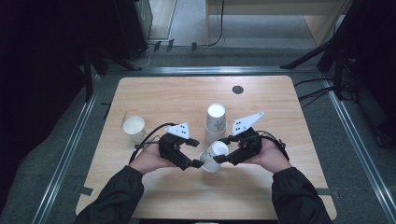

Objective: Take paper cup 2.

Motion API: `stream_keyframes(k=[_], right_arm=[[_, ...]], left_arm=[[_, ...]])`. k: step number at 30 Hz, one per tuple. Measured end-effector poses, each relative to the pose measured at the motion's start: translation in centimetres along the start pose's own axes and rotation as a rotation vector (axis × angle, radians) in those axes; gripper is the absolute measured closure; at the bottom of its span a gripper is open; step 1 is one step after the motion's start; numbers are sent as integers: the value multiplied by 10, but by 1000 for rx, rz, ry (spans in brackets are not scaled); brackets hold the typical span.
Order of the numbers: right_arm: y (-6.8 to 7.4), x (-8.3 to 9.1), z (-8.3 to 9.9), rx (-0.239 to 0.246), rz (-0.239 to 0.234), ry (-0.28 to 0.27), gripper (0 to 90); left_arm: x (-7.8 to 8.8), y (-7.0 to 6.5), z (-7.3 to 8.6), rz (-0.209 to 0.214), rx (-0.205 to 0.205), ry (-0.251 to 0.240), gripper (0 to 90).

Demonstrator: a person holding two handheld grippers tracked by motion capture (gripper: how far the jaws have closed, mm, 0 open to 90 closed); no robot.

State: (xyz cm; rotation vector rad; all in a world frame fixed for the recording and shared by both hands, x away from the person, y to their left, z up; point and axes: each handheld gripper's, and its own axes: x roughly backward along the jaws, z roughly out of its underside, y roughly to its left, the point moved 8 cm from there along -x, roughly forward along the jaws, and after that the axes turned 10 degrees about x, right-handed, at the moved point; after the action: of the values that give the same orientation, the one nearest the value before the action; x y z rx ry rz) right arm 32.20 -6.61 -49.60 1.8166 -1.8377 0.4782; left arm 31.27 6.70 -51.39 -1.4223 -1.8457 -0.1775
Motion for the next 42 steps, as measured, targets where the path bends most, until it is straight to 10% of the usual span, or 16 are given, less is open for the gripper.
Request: stream_keyframes(k=[28,42], right_arm=[[6,-10,-14,-6,-62,-45,358],[5,-5,-9,22,-10,-39,222]], left_arm=[[-16,-11,5,8,-93,9,298],[5,-9,3,6,-61,19,315]])
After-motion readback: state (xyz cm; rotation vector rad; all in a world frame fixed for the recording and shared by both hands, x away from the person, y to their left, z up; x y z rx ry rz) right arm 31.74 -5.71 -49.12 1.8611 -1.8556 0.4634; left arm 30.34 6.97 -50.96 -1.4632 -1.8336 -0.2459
